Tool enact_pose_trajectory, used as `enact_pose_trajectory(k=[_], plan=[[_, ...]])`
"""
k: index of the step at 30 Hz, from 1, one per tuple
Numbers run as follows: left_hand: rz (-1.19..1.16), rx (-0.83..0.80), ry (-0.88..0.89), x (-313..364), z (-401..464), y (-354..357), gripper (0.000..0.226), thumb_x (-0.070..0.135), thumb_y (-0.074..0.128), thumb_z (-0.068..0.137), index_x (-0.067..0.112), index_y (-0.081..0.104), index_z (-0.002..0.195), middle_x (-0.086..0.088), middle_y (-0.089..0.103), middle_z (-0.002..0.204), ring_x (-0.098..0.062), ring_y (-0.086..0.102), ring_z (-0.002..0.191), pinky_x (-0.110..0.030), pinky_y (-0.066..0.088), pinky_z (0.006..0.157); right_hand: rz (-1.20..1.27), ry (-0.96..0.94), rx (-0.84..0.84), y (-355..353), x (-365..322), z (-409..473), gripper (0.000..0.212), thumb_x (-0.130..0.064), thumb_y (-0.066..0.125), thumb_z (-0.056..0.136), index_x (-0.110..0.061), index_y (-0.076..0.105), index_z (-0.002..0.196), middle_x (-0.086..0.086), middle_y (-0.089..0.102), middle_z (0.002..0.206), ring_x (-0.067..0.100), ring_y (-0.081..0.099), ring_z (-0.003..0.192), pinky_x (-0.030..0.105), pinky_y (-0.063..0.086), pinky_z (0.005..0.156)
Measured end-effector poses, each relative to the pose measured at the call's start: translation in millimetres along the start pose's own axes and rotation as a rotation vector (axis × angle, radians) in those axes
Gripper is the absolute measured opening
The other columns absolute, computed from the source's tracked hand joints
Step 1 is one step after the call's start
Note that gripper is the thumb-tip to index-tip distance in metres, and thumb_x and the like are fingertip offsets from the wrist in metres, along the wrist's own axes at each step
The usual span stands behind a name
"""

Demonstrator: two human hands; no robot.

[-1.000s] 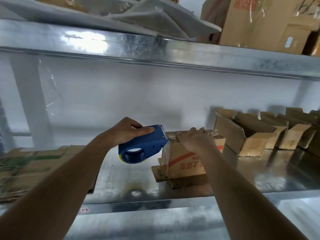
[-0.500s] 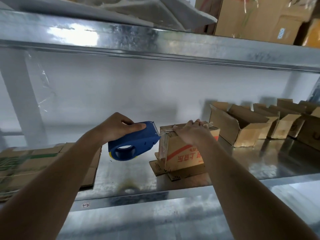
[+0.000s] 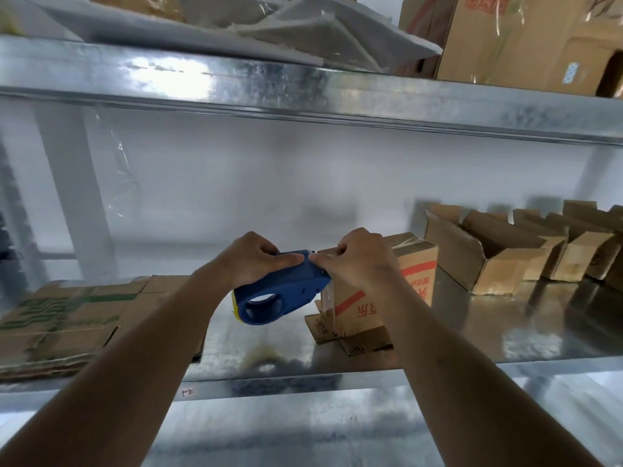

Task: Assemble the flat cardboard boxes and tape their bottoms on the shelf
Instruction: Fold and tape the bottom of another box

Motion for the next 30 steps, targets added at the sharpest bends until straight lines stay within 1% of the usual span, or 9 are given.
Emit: enact_pose_trajectory(k=[5, 8, 10, 13, 15, 19, 23, 27, 30], plan=[[0.004, 0.024, -0.009, -6, -8, -3, 0.055, 0.072, 0.072, 0.08, 0.017, 0.079, 0.078, -0.005, 0.075, 0.074, -0.028, 0.074, 0.077, -0.041, 0.058, 0.07, 0.019, -0.006, 0.05, 3, 2, -2, 0.072, -0.084, 0.071, 0.069, -0.012, 0.071, 0.077, 0.002, 0.068, 0.065, 0.016, 0.064, 0.06, 0.03, 0.047, 0.051], [0.054, 0.049, -0.005, -1, -11, -6, 0.052, 0.074, 0.071, 0.079, 0.023, 0.08, 0.077, 0.001, 0.076, 0.073, -0.022, 0.074, 0.072, -0.043, 0.061, 0.074, 0.065, 0.019, 0.064, 3, 4, -6, 0.082, -0.095, 0.066, 0.057, -0.015, 0.073, 0.075, 0.0, 0.07, 0.063, 0.015, 0.067, 0.059, 0.034, 0.057, 0.055], [0.122, 0.068, -0.016, 3, -13, -8, 0.049, 0.077, 0.069, 0.078, 0.029, 0.08, 0.078, 0.006, 0.076, 0.074, -0.017, 0.073, 0.072, -0.043, 0.062, 0.077, 0.096, 0.026, 0.065, 1, 9, -7, 0.08, -0.096, 0.064, 0.057, -0.017, 0.073, 0.071, -0.002, 0.068, 0.059, 0.014, 0.066, 0.057, 0.031, 0.052, 0.05], [0.223, 0.089, -0.021, 9, -17, -9, 0.047, 0.079, 0.065, 0.079, 0.033, 0.078, 0.081, 0.011, 0.075, 0.077, -0.014, 0.072, 0.074, -0.041, 0.062, 0.077, 0.115, 0.013, 0.067, 1, 16, -11, 0.067, -0.086, 0.065, 0.074, -0.019, 0.073, 0.067, -0.003, 0.065, 0.057, 0.013, 0.064, 0.058, 0.024, 0.041, 0.049], [0.274, 0.095, -0.012, 9, -20, -8, 0.046, 0.08, 0.062, 0.081, 0.037, 0.077, 0.089, 0.014, 0.074, 0.084, -0.011, 0.07, 0.077, -0.04, 0.061, 0.078, 0.113, 0.005, 0.066, 2, 18, -12, 0.053, -0.07, 0.067, 0.084, -0.021, 0.071, 0.065, -0.004, 0.065, 0.057, 0.013, 0.063, 0.059, 0.024, 0.04, 0.05], [0.068, 0.072, 0.067, -5, -23, 3, 0.053, 0.086, 0.06, 0.075, 0.056, 0.07, 0.118, 0.025, 0.072, 0.114, -0.003, 0.069, 0.096, -0.036, 0.059, 0.088, 0.137, 0.015, 0.067, 3, 23, -12, 0.037, -0.051, 0.069, 0.084, -0.02, 0.069, 0.064, -0.004, 0.062, 0.056, 0.013, 0.06, 0.056, 0.023, 0.037, 0.048], [-0.198, -0.033, 0.17, -9, -32, 6, 0.049, 0.066, 0.067, 0.085, 0.065, 0.055, 0.133, 0.027, 0.065, 0.131, -0.005, 0.066, 0.115, -0.03, 0.056, 0.097, 0.14, 0.004, 0.065, 3, 24, -10, 0.033, -0.048, 0.069, 0.085, -0.021, 0.071, 0.067, -0.004, 0.064, 0.058, 0.012, 0.061, 0.056, 0.022, 0.036, 0.048], [-0.266, -0.207, 0.2, -10, -42, 4, 0.057, 0.046, 0.071, 0.092, 0.063, 0.048, 0.141, 0.024, 0.068, 0.128, -0.007, 0.069, 0.112, -0.035, 0.059, 0.096, 0.14, -0.011, 0.066, 4, 25, -7, 0.032, -0.049, 0.07, 0.087, -0.023, 0.072, 0.069, -0.005, 0.067, 0.06, 0.011, 0.063, 0.058, 0.022, 0.039, 0.049], [-0.286, -0.194, 0.232, -7, -44, 3, 0.056, 0.036, 0.07, 0.096, 0.056, 0.049, 0.145, 0.02, 0.07, 0.127, -0.012, 0.071, 0.109, -0.039, 0.06, 0.095, 0.134, -0.017, 0.061, 4, 24, -7, 0.031, -0.048, 0.07, 0.088, -0.023, 0.073, 0.07, -0.005, 0.067, 0.06, 0.01, 0.064, 0.058, 0.022, 0.041, 0.05]])
Point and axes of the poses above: each hand's wrist, its own z-axis towards the middle knuckle, its own y-axis out of the palm, x = y × z, the point moved 3 cm from there along z, towards the middle knuckle
